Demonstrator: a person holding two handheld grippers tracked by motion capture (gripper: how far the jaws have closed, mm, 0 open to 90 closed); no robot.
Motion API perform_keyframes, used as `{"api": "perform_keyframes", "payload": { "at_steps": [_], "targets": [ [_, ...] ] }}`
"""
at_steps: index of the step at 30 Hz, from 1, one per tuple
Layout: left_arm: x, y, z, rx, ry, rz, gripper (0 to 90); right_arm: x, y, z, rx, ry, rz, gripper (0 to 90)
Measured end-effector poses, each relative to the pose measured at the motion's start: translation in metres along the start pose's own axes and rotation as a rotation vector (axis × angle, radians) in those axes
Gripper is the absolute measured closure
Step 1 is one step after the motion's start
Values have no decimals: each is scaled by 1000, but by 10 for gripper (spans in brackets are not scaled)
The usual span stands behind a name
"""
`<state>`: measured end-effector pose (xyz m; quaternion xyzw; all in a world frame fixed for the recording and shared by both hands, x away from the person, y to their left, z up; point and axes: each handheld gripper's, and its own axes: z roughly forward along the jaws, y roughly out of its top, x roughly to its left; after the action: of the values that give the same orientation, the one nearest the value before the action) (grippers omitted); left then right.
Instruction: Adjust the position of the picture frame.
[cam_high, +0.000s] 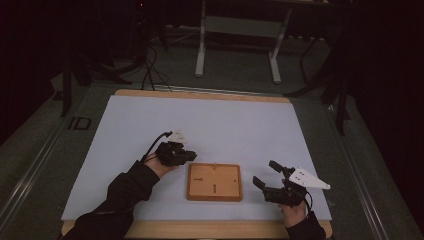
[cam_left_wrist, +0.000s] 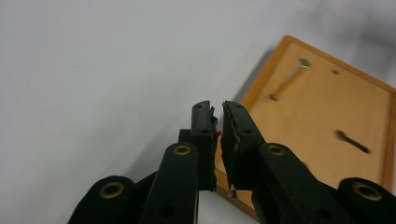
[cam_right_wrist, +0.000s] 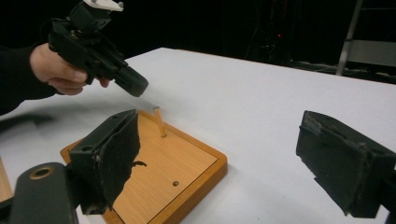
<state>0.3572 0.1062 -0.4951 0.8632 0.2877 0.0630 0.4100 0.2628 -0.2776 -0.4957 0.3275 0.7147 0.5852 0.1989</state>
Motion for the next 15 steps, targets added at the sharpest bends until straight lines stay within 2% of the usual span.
{"api": "perform_keyframes", "payload": {
  "at_steps": [8,12,15],
  "targets": [
    [-19,-1,-8,-11,-44,16,736,1,1,0,8,3,-14,136],
    [-26,-1,-9,-21,-65,-3,710,2,1,2,17,3,-22,136],
    [-32,-1,-9,-23,-79,3,687,2,1,3,25,2,-22,136]
  ]
}}
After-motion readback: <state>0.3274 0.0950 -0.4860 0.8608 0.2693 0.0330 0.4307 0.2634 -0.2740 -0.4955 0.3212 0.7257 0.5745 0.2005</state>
